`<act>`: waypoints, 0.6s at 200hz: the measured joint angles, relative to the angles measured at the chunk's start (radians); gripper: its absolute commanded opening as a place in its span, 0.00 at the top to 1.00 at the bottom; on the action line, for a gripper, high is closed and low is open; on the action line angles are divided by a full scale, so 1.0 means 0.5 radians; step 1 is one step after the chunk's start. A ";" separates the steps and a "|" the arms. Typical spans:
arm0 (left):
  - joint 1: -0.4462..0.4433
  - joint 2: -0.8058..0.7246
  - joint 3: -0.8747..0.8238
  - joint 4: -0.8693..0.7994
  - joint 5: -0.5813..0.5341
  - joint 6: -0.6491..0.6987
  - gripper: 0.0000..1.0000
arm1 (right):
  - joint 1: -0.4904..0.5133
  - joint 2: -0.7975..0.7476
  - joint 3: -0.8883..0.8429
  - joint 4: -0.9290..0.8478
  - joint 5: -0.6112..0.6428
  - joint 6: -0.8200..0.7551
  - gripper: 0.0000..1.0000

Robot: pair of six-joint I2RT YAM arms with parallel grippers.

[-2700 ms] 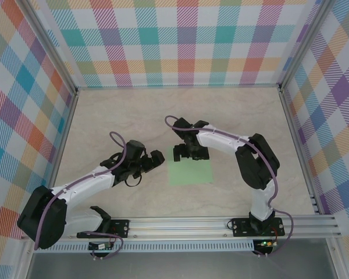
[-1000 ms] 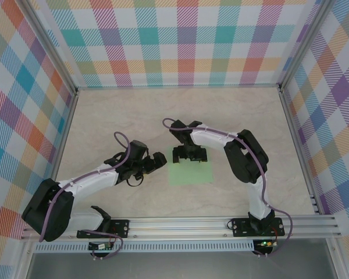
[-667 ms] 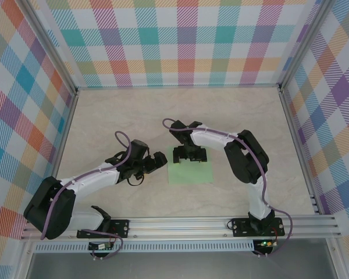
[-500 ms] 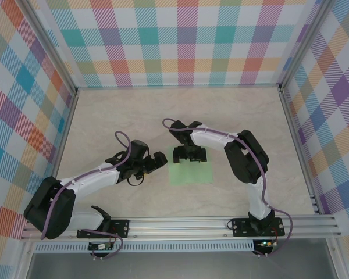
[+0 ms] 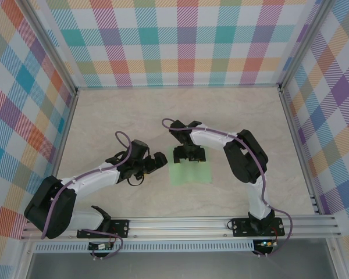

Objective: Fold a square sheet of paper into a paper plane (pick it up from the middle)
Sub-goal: Fold a square sheet of paper at the center of the table.

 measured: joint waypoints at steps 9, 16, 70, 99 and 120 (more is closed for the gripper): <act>0.000 0.000 0.002 -0.005 0.001 0.000 0.00 | 0.000 0.002 0.007 -0.005 -0.005 -0.011 0.18; 0.000 0.000 0.004 -0.008 0.000 0.000 0.00 | 0.000 0.003 0.010 -0.009 -0.007 -0.016 0.21; 0.000 0.000 0.014 -0.024 -0.002 0.000 0.00 | 0.000 0.011 0.031 -0.032 -0.024 -0.060 0.53; 0.000 0.000 0.014 -0.027 -0.003 0.000 0.00 | -0.001 -0.010 0.027 -0.025 -0.046 -0.054 0.69; 0.000 -0.001 0.014 -0.027 -0.006 0.000 0.00 | -0.002 -0.108 -0.016 0.010 -0.082 -0.058 0.74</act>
